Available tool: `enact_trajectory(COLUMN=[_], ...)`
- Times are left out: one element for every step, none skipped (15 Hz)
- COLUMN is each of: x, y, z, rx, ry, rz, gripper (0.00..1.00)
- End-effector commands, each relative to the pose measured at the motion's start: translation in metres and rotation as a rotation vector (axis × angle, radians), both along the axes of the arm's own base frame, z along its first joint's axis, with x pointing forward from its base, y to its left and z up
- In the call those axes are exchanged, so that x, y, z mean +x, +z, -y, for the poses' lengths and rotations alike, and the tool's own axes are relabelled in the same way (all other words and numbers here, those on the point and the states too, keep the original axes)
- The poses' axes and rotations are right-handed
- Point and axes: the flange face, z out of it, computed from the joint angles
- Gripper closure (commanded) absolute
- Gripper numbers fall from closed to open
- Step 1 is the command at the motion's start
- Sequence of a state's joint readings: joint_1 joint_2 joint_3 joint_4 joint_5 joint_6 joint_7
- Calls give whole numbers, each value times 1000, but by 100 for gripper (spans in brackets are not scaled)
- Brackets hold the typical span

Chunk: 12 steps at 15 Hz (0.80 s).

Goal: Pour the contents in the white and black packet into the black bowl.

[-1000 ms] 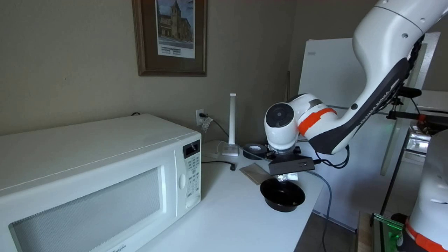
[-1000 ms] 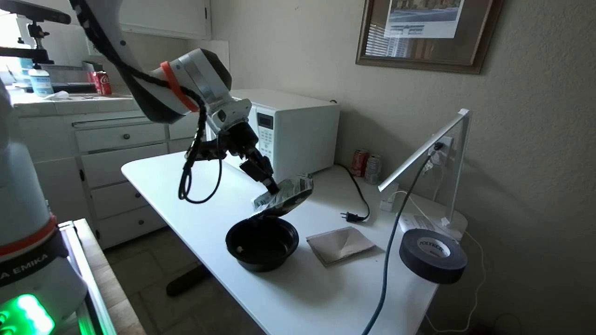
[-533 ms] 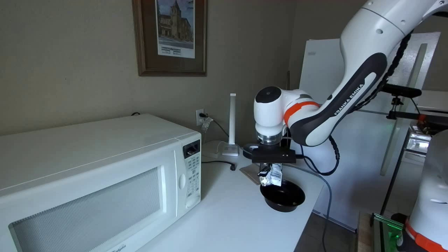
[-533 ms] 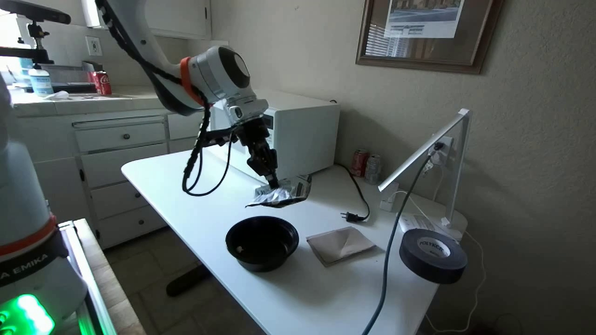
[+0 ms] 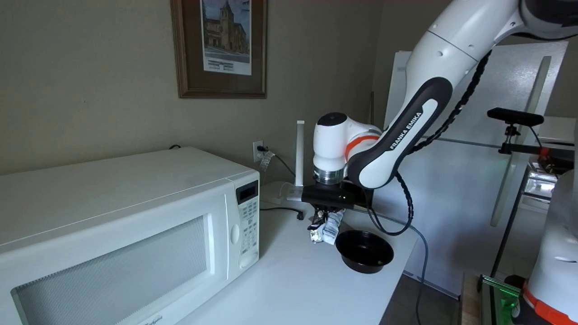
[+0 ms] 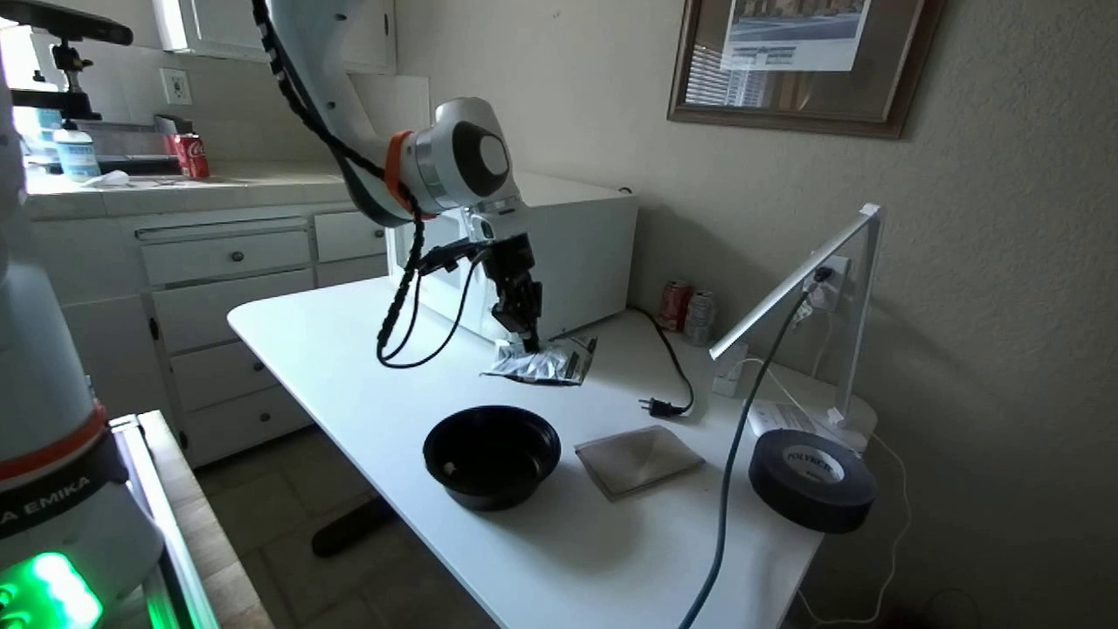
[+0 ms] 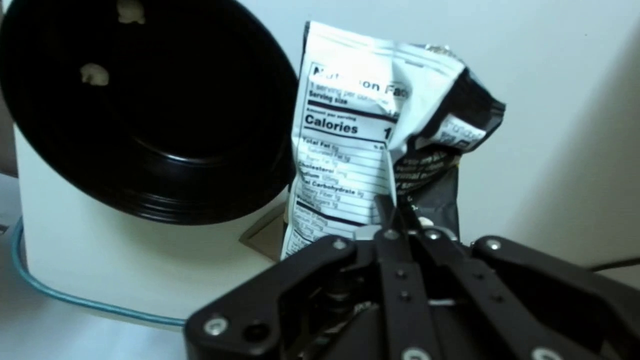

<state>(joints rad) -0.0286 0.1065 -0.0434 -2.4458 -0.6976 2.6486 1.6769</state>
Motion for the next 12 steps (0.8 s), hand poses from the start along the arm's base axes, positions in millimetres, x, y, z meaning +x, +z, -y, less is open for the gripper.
enact_trajectory(x=[25,29,33,37,41,45,48,52,55,58,60,61], y=[-24,-29,-33,-37,-40,-43,-45,-47,-49,-50,-52,-53], z=[5,5,7,9,11,14,15,17,19,20,21,21], rx=[94,110,114,126,131,138,146,154,162,166,170,176], ry=[-27,-31,-36,-40,-46,-49,-54,-56,-59,-61,-60,-58], rz=[7,2,0,-3,2,5,4,9,8,10,8,-1], gripper=[100,100,100,100,100,100,100,100,100,100,74,74])
